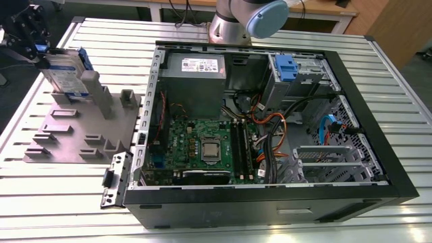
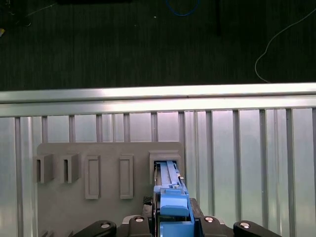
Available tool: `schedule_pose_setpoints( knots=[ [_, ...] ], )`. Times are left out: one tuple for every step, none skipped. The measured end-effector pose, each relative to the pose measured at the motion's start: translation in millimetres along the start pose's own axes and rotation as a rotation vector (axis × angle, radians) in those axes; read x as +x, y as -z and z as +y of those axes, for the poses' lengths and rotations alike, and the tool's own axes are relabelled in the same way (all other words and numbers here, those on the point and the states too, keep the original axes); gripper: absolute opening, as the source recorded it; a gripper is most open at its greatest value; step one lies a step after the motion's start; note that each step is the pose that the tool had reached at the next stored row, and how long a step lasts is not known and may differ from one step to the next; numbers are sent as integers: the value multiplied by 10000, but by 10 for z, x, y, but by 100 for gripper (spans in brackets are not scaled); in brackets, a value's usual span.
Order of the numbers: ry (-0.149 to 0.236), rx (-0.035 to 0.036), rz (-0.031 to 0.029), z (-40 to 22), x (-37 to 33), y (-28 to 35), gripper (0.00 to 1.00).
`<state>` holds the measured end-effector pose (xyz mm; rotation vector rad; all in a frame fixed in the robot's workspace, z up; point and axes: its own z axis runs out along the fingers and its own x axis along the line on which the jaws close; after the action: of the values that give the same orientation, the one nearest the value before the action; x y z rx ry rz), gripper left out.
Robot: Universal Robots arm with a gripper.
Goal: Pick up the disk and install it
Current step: 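Pick up the disk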
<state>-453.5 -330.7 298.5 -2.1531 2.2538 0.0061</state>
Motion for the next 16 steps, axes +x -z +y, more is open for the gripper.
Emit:
schedule_pose_setpoints(
  knots=[
    [0, 0, 0, 0, 0, 3, 37],
    [0, 1, 0, 0, 0, 6, 37],
    [0, 2, -1, 0, 0, 10, 37],
    [0, 2, -1, 0, 0, 13, 37],
    [0, 2, -1, 0, 0, 17, 37],
    [0, 3, -1, 0, -1, 21, 37],
    [0, 2, -1, -1, -1, 25, 37],
    [0, 2, -1, -1, -1, 29, 37],
    [0, 2, 0, -1, -1, 34, 37],
    [0, 3, -1, -1, -1, 38, 37],
    [0, 4, -2, -1, -1, 42, 37],
    [0, 3, -1, -1, -1, 47, 37],
    [0, 3, -1, -1, -1, 52, 37],
    [0, 3, -1, -1, -1, 56, 37],
    [0, 4, -2, -1, -1, 59, 37],
    [0, 3, -1, -1, -2, 64, 37]
  ],
)
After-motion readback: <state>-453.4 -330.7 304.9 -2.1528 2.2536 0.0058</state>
